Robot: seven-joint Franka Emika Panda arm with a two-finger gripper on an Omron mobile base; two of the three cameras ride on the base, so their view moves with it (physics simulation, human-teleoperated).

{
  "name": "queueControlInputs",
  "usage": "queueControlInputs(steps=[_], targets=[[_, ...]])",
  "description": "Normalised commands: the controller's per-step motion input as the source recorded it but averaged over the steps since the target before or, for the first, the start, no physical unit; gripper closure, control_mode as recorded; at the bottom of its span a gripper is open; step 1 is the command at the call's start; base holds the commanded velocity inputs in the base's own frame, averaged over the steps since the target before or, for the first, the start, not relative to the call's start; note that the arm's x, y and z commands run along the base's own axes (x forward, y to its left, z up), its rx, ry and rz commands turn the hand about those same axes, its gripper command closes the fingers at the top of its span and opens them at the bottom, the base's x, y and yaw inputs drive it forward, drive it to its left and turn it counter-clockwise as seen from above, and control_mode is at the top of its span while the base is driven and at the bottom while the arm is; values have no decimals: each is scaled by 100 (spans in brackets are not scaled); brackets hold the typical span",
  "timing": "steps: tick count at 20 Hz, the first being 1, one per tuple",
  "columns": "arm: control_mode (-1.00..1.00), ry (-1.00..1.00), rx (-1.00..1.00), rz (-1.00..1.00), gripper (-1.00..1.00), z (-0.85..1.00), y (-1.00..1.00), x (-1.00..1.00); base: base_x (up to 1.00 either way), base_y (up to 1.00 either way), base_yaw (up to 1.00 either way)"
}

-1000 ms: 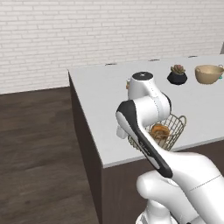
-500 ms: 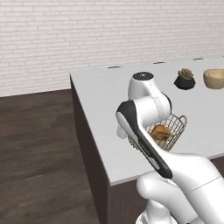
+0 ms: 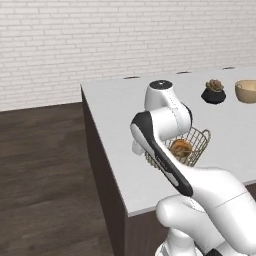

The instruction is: Open the cabinet, pick up the bread from the cabinet and place it in the basket. Then move the basket to the dining counter.

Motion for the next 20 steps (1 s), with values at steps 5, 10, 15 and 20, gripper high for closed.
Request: queueControlInputs(steps=[5, 10, 15, 20], targets=[[-100, 2, -1, 0, 100, -42, -5, 78, 0, 0, 0], [-100, -4, -6, 0, 100, -68, -5, 99, 0, 0, 0], [-100, -4, -14, -2, 100, -53, -16, 80, 0, 0, 0], [-100, 8, -2, -2, 100, -22, -32, 83, 0, 0, 0]])
